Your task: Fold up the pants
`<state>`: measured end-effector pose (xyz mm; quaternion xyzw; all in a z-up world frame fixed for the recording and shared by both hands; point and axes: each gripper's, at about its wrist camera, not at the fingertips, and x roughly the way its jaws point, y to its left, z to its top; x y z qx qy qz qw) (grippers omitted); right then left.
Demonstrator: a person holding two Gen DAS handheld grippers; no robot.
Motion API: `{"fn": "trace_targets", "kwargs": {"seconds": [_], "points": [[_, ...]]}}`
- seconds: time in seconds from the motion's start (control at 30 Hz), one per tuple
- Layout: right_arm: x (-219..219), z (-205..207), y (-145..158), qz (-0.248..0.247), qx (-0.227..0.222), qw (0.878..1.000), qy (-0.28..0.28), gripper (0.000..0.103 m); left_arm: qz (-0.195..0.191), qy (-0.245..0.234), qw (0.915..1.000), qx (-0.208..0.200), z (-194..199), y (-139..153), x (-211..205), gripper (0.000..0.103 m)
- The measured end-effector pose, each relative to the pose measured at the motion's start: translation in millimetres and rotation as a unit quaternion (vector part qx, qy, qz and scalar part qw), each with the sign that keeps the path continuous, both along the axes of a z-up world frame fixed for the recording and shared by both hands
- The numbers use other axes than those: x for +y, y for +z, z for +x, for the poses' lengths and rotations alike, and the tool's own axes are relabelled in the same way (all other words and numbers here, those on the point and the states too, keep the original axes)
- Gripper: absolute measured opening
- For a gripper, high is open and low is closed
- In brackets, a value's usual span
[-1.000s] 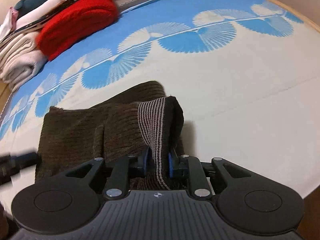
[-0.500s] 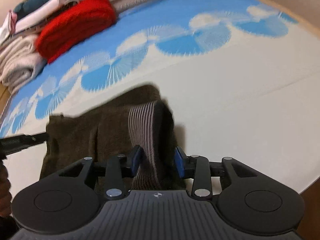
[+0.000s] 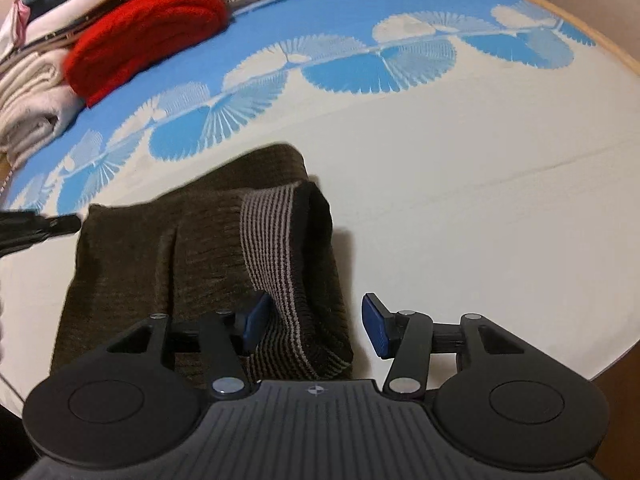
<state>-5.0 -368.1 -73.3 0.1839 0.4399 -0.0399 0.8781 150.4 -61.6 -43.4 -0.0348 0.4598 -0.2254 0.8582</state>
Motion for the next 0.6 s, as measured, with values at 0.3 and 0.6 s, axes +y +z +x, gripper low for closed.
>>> {"fn": "trace_targets", "kwargs": {"seconds": [0.3,0.6], "points": [[-2,2,-26,0.053,0.074,0.996,0.024,0.082,0.115,-0.19,0.9746,0.03,-84,-40,-15,0.022],[0,27,-50,0.114,0.096,0.989,0.011,0.095,-0.038,0.095,0.9864,0.129,-6,-57,47,0.081]]}}
